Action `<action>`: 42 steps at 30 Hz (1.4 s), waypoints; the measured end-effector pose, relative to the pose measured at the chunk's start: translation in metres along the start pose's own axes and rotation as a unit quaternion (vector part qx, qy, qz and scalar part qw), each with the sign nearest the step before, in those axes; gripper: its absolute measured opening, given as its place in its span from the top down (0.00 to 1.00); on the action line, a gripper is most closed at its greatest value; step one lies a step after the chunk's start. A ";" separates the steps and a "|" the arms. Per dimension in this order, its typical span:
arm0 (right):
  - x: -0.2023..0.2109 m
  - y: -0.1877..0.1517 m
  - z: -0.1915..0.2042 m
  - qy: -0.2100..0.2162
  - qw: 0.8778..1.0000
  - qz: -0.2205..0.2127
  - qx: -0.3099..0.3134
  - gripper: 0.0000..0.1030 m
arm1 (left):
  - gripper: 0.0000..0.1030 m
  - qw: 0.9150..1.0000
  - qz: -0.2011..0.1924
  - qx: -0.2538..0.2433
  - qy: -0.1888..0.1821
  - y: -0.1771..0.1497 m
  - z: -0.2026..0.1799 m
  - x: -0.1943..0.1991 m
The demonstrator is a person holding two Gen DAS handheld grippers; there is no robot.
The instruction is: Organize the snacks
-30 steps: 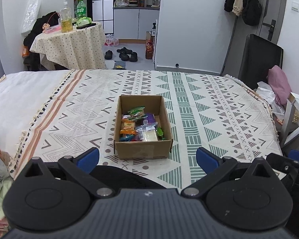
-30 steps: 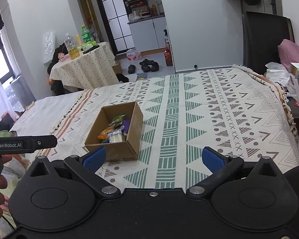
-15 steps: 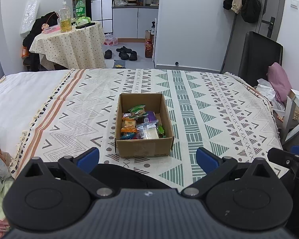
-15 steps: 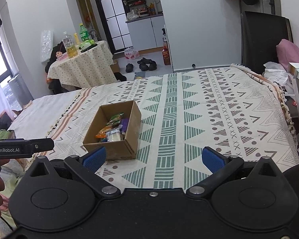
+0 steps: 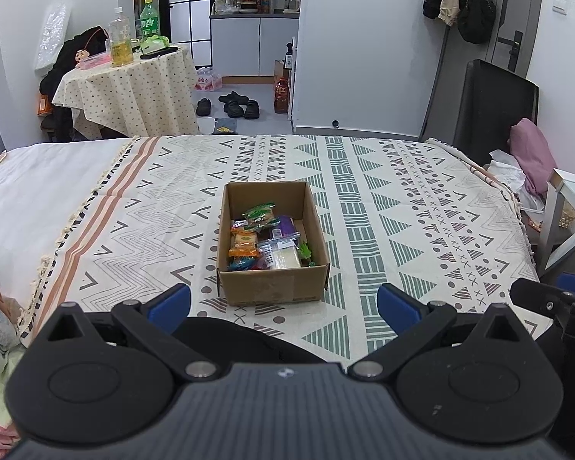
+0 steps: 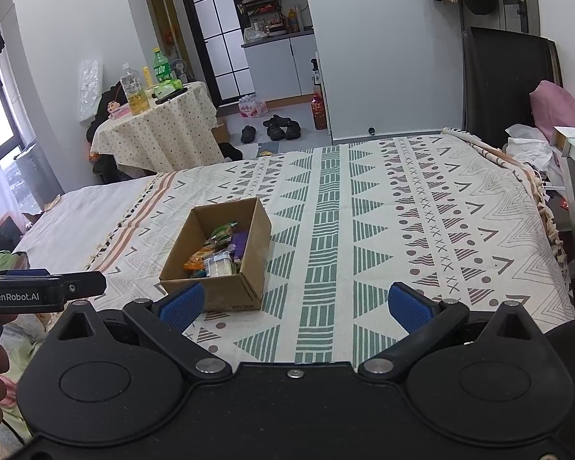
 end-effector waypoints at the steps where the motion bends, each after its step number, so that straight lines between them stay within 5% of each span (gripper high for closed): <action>1: 0.000 0.000 0.000 0.000 1.000 0.000 0.000 0.00 | 0.00 1.000 0.000 0.000 0.000 0.000 0.000 0.000; 42: 0.003 0.003 -0.002 -0.002 1.000 0.002 0.000 0.00 | 0.00 1.000 0.000 -0.002 0.000 0.002 -0.001 0.002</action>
Point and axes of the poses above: each gripper's, at about its wrist camera, not at the fingertips, and x roughly against the way its jaws point, z to its left, y to its top, the point moved 6 cm from there along -x, roughly the way its jaws point, and after that the axes turned 2 degrees about -y, right-handed, at the moved point
